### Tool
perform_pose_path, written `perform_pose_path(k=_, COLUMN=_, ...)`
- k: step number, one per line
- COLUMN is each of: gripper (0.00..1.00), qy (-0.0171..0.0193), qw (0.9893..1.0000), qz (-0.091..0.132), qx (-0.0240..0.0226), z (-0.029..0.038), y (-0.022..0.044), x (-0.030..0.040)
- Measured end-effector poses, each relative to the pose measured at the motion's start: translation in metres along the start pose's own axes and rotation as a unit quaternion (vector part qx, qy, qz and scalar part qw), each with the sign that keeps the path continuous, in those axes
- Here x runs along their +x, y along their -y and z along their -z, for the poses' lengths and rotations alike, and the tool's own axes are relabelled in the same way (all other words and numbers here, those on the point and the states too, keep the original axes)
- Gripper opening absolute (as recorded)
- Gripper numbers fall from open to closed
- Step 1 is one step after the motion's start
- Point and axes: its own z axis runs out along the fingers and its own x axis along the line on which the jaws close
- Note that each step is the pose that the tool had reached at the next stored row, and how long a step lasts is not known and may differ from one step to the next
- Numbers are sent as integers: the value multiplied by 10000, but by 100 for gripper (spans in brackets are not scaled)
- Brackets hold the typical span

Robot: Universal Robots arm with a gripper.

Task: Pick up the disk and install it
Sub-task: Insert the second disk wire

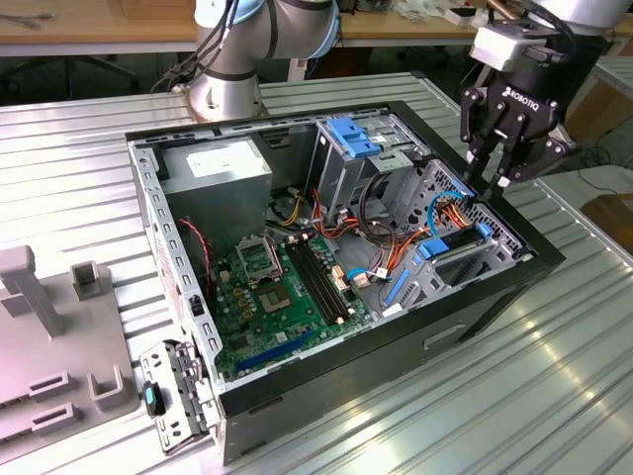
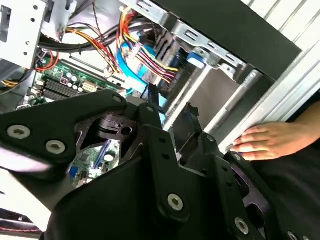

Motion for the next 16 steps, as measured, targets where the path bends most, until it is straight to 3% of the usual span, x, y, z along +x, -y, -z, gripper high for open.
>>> perform_pose_path(k=2, gripper=39, qy=1, qw=10000, qz=0, qx=0, z=-60, y=-1, x=-61)
perform_pose_path(k=6, gripper=39, qy=0, qw=10000, qz=0, qx=-3, z=-146, y=16, x=-95)
perform_pose_path(k=10, gripper=38, qy=-3, qw=10000, qz=0, qx=-3, z=-153, y=19, x=-97)
perform_pose_path(k=12, gripper=24, qy=-5, qw=10000, qz=0, qx=-4, z=-154, y=19, x=-97)
perform_pose_path(k=16, gripper=22, qy=-6, qw=10000, qz=0, qx=-3, z=-155, y=19, x=-98)
